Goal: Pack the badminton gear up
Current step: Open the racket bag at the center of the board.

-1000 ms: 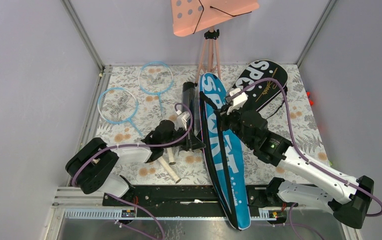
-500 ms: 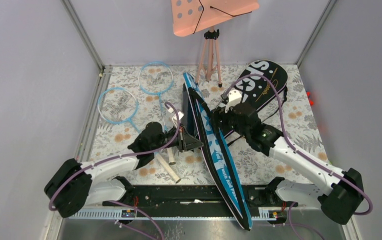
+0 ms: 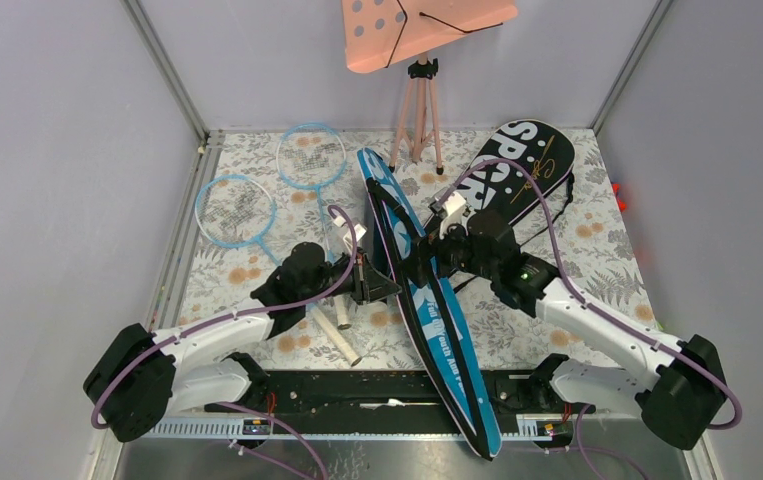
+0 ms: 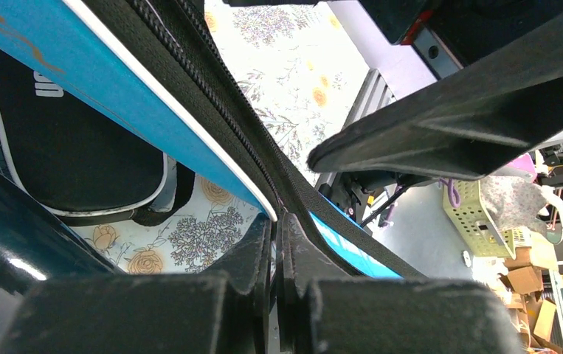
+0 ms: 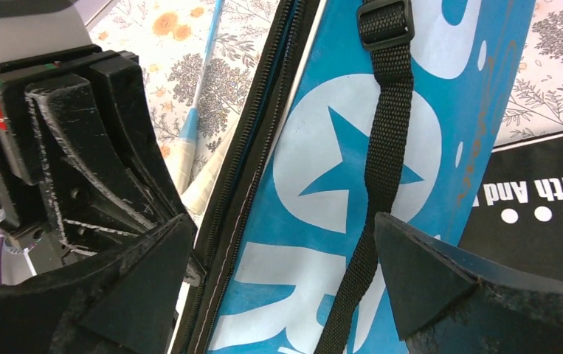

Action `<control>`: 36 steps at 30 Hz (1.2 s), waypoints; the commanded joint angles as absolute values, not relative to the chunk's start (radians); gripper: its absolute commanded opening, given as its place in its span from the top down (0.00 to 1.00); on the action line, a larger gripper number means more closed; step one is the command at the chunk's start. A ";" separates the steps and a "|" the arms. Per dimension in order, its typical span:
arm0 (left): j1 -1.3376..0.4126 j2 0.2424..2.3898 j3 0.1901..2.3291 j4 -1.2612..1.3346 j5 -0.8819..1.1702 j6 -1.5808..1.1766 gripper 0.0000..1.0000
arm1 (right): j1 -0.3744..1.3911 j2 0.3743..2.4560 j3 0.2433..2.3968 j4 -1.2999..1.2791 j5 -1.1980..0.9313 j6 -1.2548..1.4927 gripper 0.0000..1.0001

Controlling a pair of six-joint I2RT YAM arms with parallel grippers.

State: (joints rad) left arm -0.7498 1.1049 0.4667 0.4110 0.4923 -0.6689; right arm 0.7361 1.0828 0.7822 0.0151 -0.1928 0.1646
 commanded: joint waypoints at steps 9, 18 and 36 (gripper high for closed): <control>-0.753 1.080 0.517 0.454 0.490 -0.637 1.00 | 0.760 1.238 0.852 0.047 -0.129 0.121 0.00; -0.755 1.080 0.520 0.453 0.494 -0.632 1.00 | 0.849 1.294 0.884 0.066 -0.005 0.096 0.00; -0.755 0.984 0.577 0.106 0.064 -0.615 1.00 | 0.917 1.302 0.927 -0.264 0.770 0.268 0.05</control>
State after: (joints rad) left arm -0.7589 1.0100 0.5152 0.1421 0.2245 -0.6277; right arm 0.9211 1.3430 0.9264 -0.1547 0.6434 0.2173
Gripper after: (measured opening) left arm 0.022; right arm 0.991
